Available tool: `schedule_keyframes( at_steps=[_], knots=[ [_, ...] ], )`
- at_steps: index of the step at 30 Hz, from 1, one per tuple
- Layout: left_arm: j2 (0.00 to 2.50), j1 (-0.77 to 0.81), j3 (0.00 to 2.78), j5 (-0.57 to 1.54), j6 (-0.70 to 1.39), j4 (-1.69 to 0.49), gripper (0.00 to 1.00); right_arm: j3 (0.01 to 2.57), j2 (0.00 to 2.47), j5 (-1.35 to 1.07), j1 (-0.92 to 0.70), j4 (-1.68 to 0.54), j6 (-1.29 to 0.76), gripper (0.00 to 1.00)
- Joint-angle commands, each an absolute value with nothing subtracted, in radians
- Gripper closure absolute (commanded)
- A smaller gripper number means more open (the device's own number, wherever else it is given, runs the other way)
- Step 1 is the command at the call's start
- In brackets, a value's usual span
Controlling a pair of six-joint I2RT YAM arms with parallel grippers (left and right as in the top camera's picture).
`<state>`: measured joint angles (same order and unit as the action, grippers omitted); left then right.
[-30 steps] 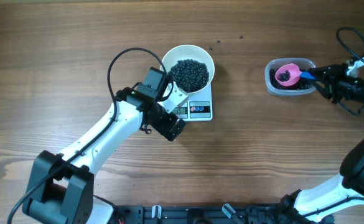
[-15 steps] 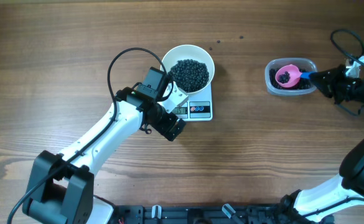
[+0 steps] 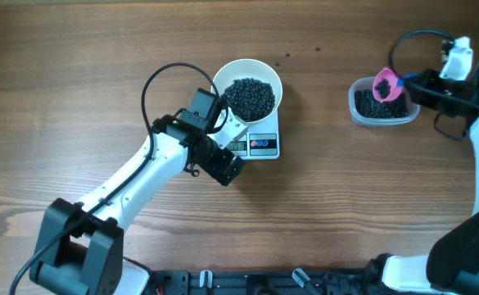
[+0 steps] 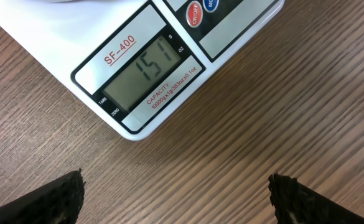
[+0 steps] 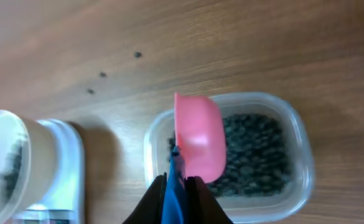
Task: Scoop item into bowl and weigh 150g on scale
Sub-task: 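Lift the scoop from the tub and carry it over the bowl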
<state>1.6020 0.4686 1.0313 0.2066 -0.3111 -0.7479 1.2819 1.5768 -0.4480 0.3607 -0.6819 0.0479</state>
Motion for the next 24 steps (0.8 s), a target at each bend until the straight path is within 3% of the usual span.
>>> schedule_keyframes(
  at_steps=[1,6,9,15,20,24],
  knots=[
    [1.591,0.469,1.026,0.215,-0.309,-0.748,0.0,1.309,1.52,-0.234,0.275,-0.682,0.248,0.95],
    [1.591,0.469,1.026,0.215,-0.309,-0.748,0.0,1.309,1.494,0.112,0.1,-0.682,0.59,0.96],
    [1.591,0.469,1.026,0.215,-0.309,-0.748,0.0,1.309,1.494,0.186,0.057,-0.68,0.654,0.96],
    [1.591,0.469,1.026,0.215,-0.309,-0.748,0.0,1.309,1.494,0.092,0.057,-0.642,0.583,0.96],
    [1.591,0.469,1.026,0.215,-0.309,-0.748,0.0,1.309,1.496,-0.047,0.057,-0.398,0.522,0.96],
    [1.591,0.469,1.026,0.215,-0.309,-0.748,0.0,1.309,1.523,-0.274,0.056,-0.174,0.291,0.96]
  ],
)
